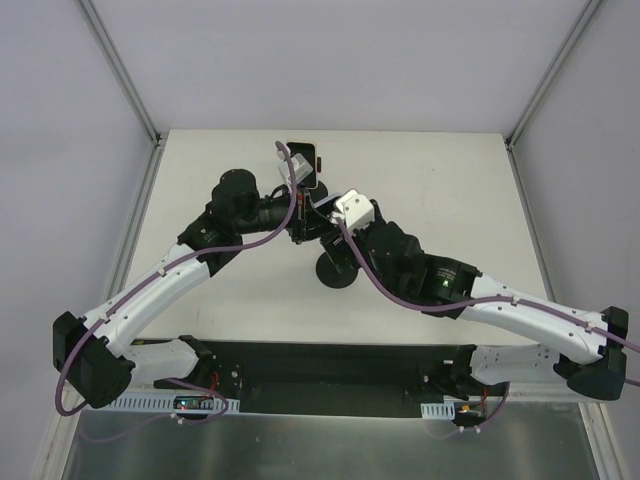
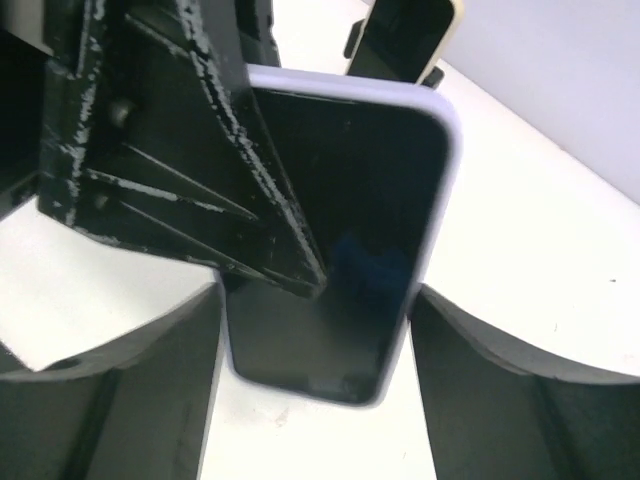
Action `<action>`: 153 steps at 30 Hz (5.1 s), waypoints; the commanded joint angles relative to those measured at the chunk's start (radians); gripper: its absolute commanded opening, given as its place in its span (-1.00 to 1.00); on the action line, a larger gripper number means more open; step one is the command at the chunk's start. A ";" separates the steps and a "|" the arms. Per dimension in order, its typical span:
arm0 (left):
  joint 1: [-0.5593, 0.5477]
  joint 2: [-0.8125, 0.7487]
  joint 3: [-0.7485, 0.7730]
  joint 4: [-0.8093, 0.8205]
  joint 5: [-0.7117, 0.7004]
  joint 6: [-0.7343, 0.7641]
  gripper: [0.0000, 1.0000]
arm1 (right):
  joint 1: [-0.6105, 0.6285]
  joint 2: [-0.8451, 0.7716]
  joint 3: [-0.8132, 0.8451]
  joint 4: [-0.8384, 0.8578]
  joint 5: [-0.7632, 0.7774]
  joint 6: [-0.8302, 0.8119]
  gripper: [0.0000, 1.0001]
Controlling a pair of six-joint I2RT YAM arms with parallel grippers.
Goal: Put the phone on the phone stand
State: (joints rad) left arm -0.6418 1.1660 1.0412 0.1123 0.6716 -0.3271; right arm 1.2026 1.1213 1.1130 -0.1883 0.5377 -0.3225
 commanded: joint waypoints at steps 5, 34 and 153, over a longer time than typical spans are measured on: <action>0.001 -0.034 0.039 0.010 0.014 0.066 -1.00 | 0.005 -0.034 0.027 -0.051 -0.053 0.005 0.87; -0.078 -0.084 0.028 0.141 0.396 0.120 -1.00 | -0.374 -0.149 -0.038 -0.203 -1.130 0.177 0.29; -0.108 -0.143 -0.165 0.501 0.373 0.258 -1.00 | -0.411 0.029 -0.111 0.007 -0.527 0.062 -0.98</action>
State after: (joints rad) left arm -0.7235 1.0168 0.8993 0.3496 0.9394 -0.0673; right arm 0.8764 1.2102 1.0534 -0.3183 0.1802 -0.1566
